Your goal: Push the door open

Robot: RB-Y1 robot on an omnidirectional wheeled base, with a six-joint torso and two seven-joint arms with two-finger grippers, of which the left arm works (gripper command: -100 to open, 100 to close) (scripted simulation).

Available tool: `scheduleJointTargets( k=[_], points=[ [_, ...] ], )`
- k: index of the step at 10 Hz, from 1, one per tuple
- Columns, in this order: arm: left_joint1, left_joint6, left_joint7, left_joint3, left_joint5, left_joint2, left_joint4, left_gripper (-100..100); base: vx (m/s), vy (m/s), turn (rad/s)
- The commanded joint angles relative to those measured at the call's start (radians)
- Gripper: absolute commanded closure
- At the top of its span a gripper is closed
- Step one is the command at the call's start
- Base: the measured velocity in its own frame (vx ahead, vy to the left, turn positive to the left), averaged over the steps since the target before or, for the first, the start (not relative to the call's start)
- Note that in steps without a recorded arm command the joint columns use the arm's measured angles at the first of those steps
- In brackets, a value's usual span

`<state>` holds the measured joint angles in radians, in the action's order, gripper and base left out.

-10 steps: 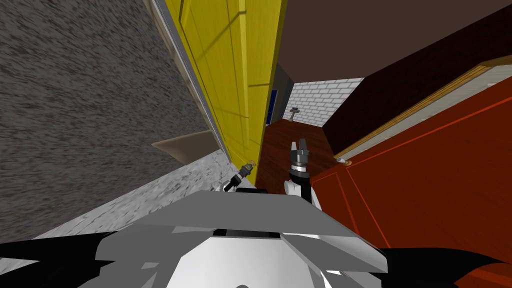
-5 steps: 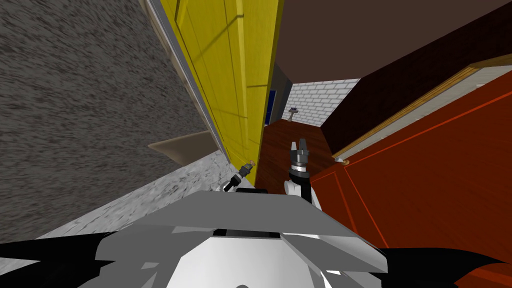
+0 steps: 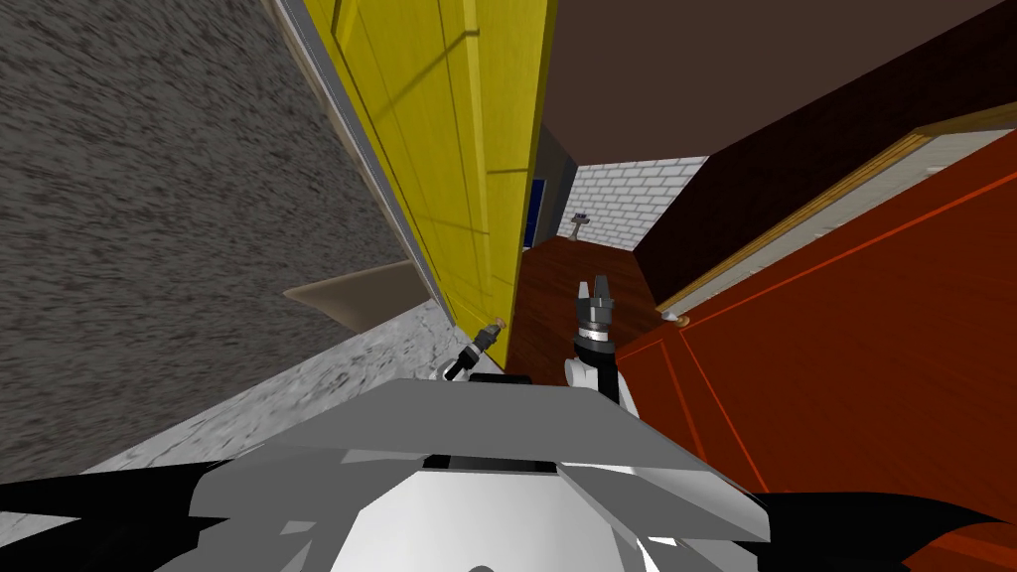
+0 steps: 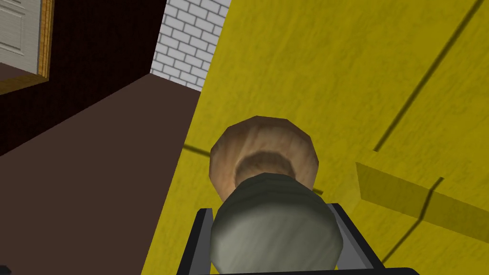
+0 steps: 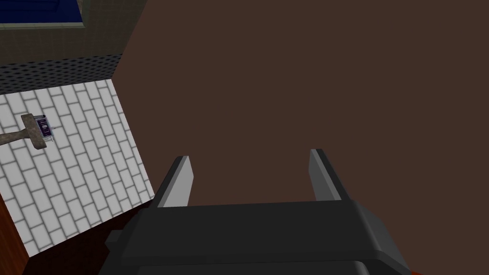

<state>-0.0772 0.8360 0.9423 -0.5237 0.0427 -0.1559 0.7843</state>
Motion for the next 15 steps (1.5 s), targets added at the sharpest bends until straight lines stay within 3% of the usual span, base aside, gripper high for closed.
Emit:
scheduleJointTargets(
  k=[1, 7, 8, 10, 13, 15],
  points=[
    [-0.003, 0.002, -0.035, 0.005, -0.009, -0.001, 0.005, 100, 0.024, -0.021, -0.015],
    [0.001, 0.002, -0.189, 0.02, -0.058, 0.004, 0.008, 100, 0.027, -0.022, -0.03],
    [0.001, 0.002, -0.193, 0.02, -0.058, 0.004, 0.008, 100, 0.025, -0.021, -0.019],
    [0.003, 0.002, -0.258, 0.028, -0.086, 0.006, 0.009, 100, 0.038, -0.031, -0.049],
    [0.004, 0.002, -0.316, 0.032, -0.1, 0.008, 0.01, 100, 0.032, -0.022, -0.024],
    [0.007, 0.002, -0.38, 0.041, -0.129, 0.011, 0.011, 100, 0.032, -0.029, -0.05]
  ],
)
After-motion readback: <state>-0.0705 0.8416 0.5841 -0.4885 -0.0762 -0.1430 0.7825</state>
